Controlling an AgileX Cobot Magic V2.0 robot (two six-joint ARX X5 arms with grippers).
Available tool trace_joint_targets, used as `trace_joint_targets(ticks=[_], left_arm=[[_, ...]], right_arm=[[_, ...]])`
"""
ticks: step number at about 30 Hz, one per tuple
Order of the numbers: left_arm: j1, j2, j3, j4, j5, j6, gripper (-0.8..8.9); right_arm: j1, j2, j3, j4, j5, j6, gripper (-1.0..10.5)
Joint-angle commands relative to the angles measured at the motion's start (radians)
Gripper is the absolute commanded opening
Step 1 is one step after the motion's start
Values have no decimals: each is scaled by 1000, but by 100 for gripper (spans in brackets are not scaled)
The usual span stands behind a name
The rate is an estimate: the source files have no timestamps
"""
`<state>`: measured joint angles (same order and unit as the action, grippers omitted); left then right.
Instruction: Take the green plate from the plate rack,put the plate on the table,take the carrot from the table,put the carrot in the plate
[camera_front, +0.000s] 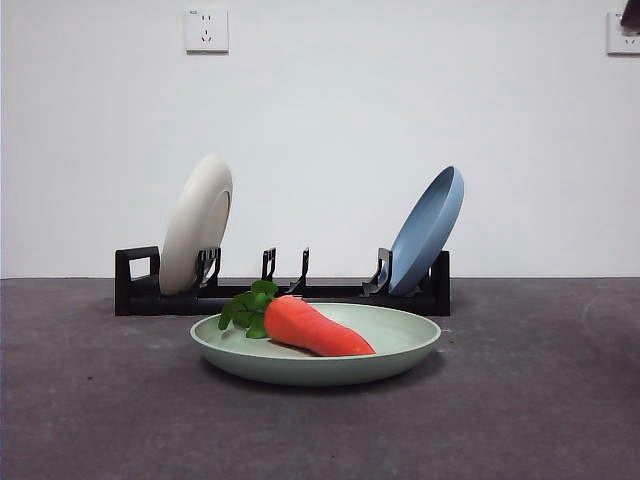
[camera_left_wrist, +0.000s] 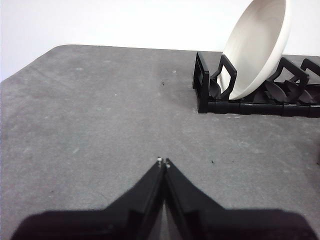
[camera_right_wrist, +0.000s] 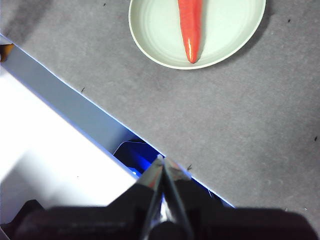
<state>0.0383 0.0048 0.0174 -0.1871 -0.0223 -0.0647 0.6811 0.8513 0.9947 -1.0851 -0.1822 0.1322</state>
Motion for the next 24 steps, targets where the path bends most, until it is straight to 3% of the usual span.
trace_joint_targets(ticks=[1, 11, 13, 15, 21, 24], left_arm=[[3, -3, -14, 4, 0, -8, -3], [3, -3, -14, 4, 0, -8, -3], [3, -3, -14, 4, 0, -8, -3], [3, -3, -14, 4, 0, -8, -3], [3, -3, -14, 4, 1, -8, -3], [3, -3, -14, 4, 1, -8, -3]], right_arm=[[2, -2, -3, 3, 2, 5, 1], [0, -3, -3, 3, 4, 0, 1], [-27, -24, -3, 21, 41, -50, 1], [-75, -56, -12, 85, 62, -72, 1], [-293, -216, -157, 424, -55, -102, 1], [-400, -308, -284, 554, -48, -128, 1]])
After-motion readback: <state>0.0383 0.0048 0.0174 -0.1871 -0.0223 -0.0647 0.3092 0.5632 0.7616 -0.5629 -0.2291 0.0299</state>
